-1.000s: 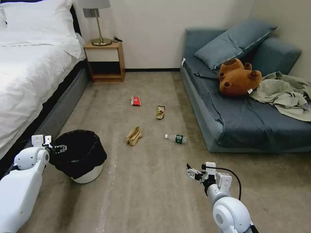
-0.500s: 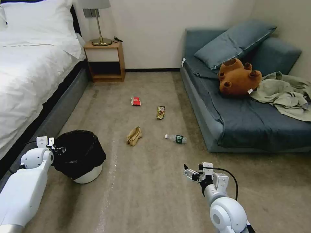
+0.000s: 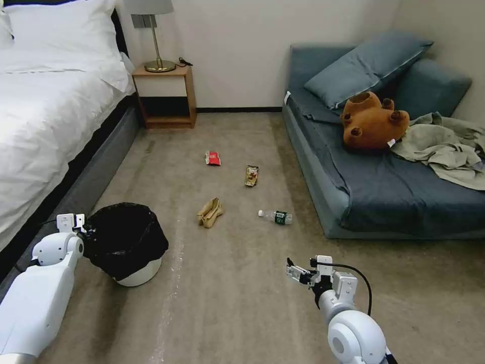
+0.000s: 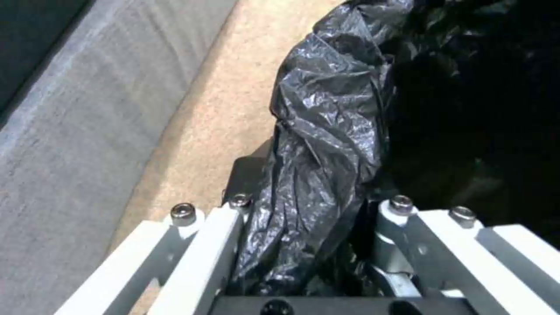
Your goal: Pick up the trash bin, then pick up the garbage on the floor and place it into the trash bin.
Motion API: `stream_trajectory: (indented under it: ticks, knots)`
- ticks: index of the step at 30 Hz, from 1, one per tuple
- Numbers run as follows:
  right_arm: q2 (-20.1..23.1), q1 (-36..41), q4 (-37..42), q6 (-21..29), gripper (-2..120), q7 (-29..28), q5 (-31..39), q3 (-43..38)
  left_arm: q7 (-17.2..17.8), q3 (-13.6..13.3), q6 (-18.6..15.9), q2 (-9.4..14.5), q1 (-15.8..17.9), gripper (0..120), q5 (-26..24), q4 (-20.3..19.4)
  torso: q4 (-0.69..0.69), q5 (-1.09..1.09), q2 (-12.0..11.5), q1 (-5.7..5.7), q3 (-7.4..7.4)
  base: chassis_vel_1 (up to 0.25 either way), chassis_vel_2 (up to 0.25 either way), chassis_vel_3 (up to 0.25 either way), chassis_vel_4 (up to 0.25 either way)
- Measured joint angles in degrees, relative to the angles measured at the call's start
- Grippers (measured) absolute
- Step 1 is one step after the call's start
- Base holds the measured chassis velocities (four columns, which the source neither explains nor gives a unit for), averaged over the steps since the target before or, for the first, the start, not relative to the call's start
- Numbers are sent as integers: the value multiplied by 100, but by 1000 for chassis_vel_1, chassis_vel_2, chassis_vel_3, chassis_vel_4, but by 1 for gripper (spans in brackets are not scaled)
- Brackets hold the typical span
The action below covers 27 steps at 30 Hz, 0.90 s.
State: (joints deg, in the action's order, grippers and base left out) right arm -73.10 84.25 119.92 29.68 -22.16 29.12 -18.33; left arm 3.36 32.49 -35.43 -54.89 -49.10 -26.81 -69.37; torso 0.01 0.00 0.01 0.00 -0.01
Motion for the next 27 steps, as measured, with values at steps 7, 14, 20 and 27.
stream_trajectory:
  ticks: [7, 14, 20, 27]
  knots:
    - [41, 77, 104, -1, 100, -8, 2, -52, -23, 195, 87, -7, -272, 16, -68, -338, -2, -5, 0, 0, 1, 0, 0, 0, 0]
    - [80, 182, 191, -48, 100, -11, 6, -110, 91, 478, 216, -7, -571, 5, -183, -903, -8, -3, -1, 0, 1, 0, 0, 0, 0]
    - [136, 283, 351, -66, 100, -10, 8, -132, 163, 818, 293, 32, -924, 4, -180, -1412, -1, -2, -1, 0, 1, 0, 0, 0, 0]
    - [186, 448, 531, -174, 100, 72, 118, -179, 226, 1251, 361, 66, -1301, 4, -154, -2019, -2, 0, -1, 0, 1, 0, 0, 0, 0]
